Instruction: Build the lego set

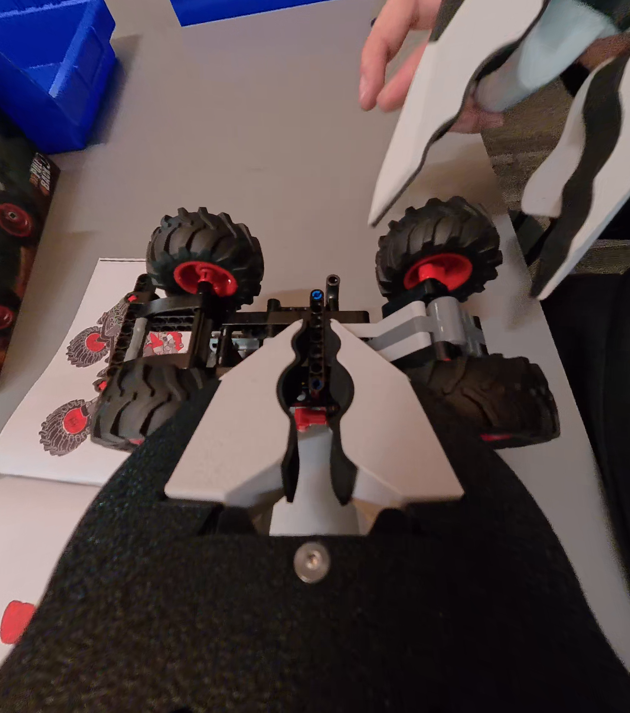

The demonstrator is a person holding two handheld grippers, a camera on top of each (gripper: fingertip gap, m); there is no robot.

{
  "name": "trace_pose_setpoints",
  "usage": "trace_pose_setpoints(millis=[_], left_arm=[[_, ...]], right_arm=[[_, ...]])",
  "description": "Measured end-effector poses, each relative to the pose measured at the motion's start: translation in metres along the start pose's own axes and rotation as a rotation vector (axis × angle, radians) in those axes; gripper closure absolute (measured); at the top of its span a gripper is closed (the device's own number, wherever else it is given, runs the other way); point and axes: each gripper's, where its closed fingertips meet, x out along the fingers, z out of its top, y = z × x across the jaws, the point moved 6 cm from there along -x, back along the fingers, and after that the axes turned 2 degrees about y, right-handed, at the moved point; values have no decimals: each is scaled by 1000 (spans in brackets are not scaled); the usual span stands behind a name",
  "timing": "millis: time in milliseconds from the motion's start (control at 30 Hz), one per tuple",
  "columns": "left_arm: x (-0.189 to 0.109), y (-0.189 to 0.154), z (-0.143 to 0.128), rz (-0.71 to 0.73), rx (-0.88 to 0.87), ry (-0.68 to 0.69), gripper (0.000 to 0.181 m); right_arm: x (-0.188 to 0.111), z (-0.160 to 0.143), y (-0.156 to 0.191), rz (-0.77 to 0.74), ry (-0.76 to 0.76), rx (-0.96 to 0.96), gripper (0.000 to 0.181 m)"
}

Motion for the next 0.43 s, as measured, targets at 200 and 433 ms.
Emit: trace_pose_setpoints(millis=[200, 433], left_arm=[[1, -9, 2, -55, 20, 11, 176], [0, 0, 0, -14, 34, -2, 176]], right_arm=[[-16, 6, 29, 83, 59, -119, 122], [-39, 26, 27, 153, -122, 2, 122]])
